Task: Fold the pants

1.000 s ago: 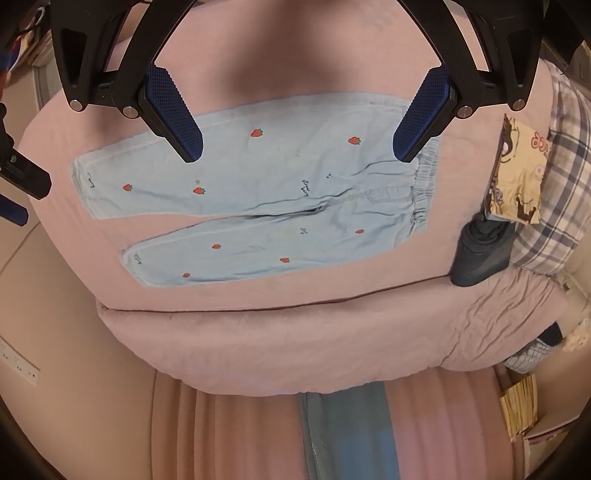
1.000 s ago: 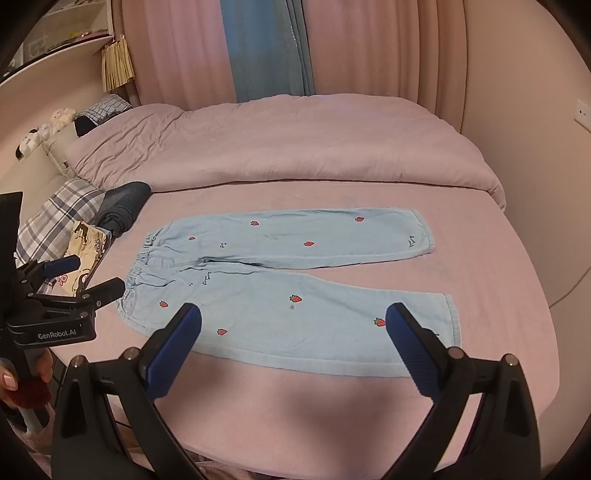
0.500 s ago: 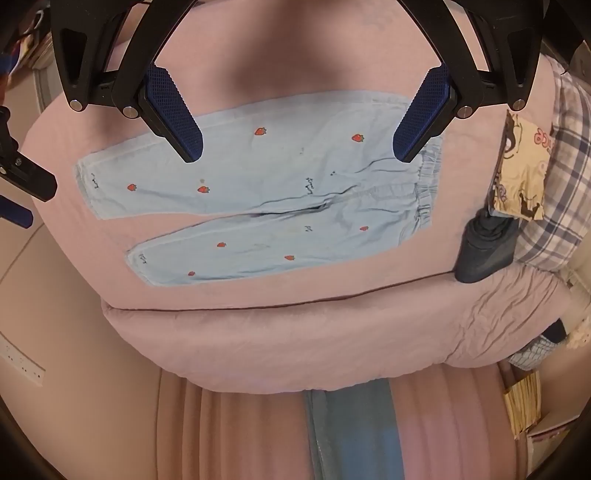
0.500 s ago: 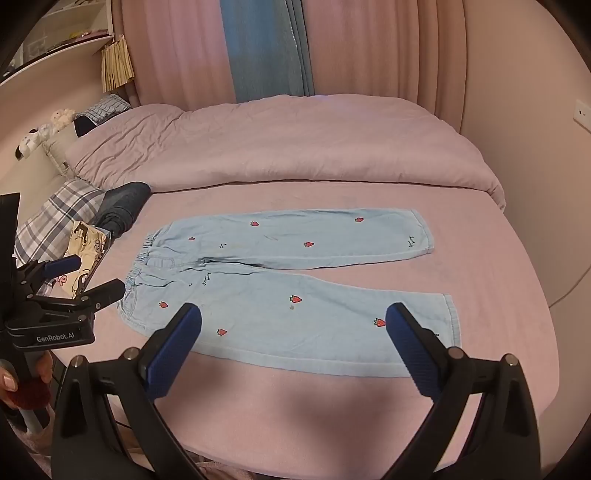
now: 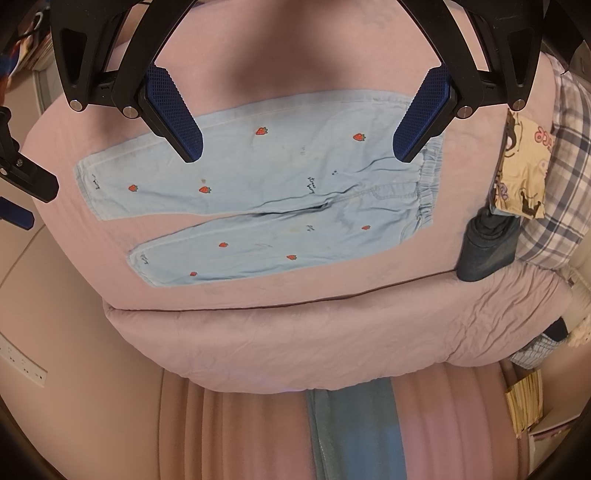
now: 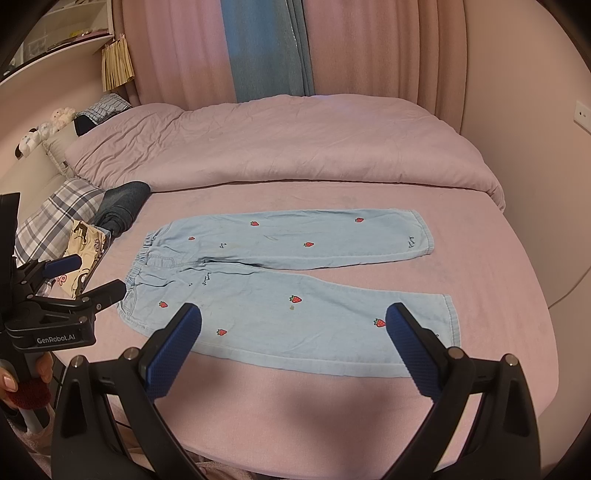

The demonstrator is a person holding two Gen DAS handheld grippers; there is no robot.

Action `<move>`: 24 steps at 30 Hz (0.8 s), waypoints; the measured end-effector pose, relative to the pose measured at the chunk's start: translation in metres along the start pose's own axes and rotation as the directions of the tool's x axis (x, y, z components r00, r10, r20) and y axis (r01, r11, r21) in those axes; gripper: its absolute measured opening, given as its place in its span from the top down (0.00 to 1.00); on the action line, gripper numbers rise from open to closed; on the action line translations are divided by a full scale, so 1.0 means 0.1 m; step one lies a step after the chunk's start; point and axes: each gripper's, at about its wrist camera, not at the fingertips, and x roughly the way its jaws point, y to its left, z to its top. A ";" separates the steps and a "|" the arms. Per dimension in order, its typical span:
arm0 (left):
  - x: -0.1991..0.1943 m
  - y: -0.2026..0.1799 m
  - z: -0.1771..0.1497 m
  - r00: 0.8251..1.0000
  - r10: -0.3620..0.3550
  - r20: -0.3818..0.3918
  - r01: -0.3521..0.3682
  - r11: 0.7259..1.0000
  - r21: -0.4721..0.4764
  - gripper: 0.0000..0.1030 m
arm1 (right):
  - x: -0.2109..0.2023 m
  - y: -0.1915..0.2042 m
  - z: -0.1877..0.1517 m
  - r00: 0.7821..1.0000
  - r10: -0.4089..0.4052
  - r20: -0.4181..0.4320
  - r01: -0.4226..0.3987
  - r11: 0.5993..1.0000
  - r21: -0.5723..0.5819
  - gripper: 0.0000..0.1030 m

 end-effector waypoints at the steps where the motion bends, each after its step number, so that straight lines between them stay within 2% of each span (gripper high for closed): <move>1: 0.00 0.00 0.00 1.000 0.000 0.001 0.000 1.000 0.000 0.01 | 0.00 0.00 0.00 1.000 0.000 0.000 0.000 1.000 0.000 0.03; 24: 0.01 -0.03 0.02 1.000 -0.003 0.006 0.003 1.000 0.015 0.01 | 0.00 0.00 0.00 1.000 0.001 0.000 -0.001 1.000 0.000 0.02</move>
